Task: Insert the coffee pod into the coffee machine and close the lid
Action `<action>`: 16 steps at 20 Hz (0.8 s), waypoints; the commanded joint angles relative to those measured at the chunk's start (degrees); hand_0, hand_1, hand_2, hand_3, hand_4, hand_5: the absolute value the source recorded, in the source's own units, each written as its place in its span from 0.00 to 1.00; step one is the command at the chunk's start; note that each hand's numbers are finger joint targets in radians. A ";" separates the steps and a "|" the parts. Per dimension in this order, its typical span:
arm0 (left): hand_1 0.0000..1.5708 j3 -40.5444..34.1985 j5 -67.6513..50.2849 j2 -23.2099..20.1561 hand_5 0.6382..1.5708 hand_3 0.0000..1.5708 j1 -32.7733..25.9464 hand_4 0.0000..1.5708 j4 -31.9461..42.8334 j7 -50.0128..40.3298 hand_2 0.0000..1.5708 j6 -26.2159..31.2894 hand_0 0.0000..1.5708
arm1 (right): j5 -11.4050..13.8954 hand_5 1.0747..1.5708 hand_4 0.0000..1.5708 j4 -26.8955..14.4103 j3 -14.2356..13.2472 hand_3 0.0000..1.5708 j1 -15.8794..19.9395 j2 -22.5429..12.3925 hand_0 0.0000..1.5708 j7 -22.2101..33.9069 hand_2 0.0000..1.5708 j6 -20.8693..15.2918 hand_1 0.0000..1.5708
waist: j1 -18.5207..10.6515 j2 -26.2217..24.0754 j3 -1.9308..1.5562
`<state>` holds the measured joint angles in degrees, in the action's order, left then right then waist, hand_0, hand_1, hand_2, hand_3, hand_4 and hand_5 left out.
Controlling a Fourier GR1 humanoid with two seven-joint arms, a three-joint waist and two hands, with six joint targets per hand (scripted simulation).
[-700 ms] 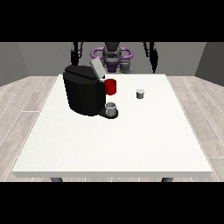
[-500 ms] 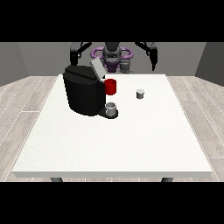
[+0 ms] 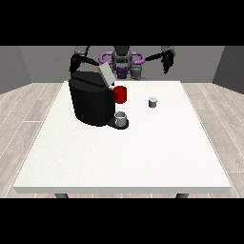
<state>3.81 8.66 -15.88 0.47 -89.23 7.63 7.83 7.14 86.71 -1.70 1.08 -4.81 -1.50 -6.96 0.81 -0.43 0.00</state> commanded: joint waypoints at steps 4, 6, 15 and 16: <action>0.00 -2.54 5.21 -5.13 1.00 0.00 7.99 0.00 6.92 -2.43 0.00 2.02 0.00 | 1.36 1.00 0.00 0.63 0.96 0.00 3.39 0.24 0.00 1.12 0.00 -0.43 0.00 | 3.56 3.26 0.00; 0.00 -1.56 6.96 -4.45 1.00 0.00 10.09 0.00 7.58 -6.62 0.00 1.72 0.00 | 2.96 1.00 0.00 -0.72 3.73 0.00 1.26 2.52 0.00 -1.33 0.00 -1.16 0.00 | 4.29 3.41 -0.01; 0.00 -3.69 12.14 -8.80 1.00 0.00 20.83 0.00 22.06 -5.31 0.00 3.13 0.00 | 5.47 1.00 0.00 0.09 6.97 0.00 7.07 4.73 0.00 4.44 0.00 -2.47 0.00 | 8.89 10.93 0.02; 0.00 -2.68 12.96 -8.63 1.00 0.00 21.76 0.00 21.62 -5.24 0.00 3.89 0.00 | 5.04 1.00 0.00 -3.28 5.29 0.00 10.15 4.74 0.00 2.08 0.00 -6.08 0.00 | 6.12 12.28 0.00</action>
<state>-0.01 18.79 -24.48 19.14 -71.10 2.86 11.30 11.03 86.16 2.93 8.77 -1.04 0.68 -9.79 7.92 9.82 0.01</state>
